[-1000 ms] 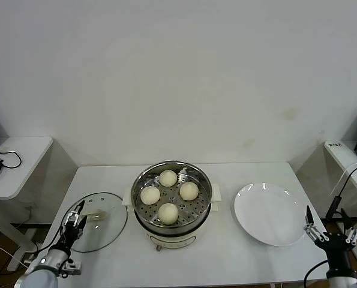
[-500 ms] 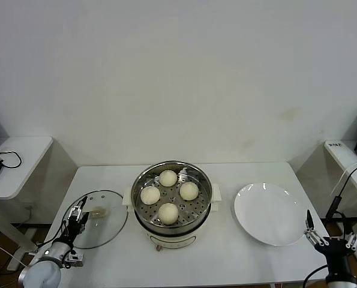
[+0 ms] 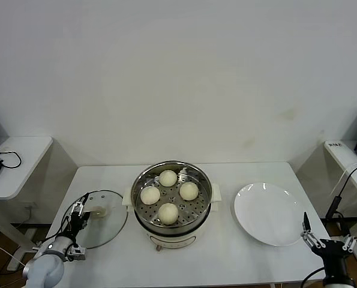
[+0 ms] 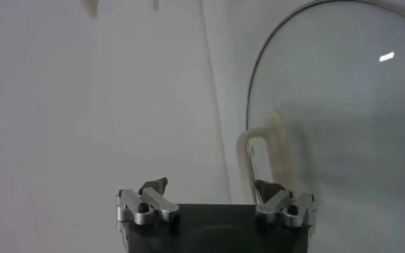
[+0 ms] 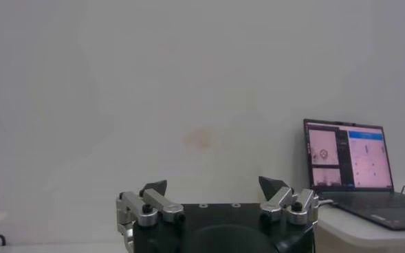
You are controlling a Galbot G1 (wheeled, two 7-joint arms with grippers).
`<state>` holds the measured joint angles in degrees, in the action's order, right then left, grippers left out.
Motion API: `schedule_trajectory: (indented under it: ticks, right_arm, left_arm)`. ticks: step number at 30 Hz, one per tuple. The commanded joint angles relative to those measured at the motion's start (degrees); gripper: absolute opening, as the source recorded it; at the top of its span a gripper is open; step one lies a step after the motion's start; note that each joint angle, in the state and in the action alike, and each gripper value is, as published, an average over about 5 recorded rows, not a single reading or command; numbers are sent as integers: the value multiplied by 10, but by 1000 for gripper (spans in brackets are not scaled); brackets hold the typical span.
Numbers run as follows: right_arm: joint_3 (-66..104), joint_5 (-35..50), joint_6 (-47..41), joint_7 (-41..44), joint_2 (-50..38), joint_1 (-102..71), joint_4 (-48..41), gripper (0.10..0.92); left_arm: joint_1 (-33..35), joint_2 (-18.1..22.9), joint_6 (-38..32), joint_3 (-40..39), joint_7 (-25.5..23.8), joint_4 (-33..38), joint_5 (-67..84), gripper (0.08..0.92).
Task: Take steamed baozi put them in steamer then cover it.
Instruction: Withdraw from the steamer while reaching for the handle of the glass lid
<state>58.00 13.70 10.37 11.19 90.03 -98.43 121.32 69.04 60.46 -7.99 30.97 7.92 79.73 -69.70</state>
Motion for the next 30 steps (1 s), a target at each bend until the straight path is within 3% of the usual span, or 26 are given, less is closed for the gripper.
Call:
schedule_trajectory:
  ticks: [1,15,18,30]
  right_arm:
    - [-12,-8,2,0,3,-5,1,823]
    - [-21,-15,7,0,3,-11,3,823]
    - [-23,-16,8,0,3,-11,3,823]
    - [-27,-16,10,1,3,-12,3,823]
  left_arm:
    - [-21,1,0,-5,-1,-26,7,823]
    - [-35,11,-6,-4,1,-46,21,817]
    - [-36,13,-8,-4,0,-48,21,764]
    - [-36,21,-8,-2,0,-60,10,420]
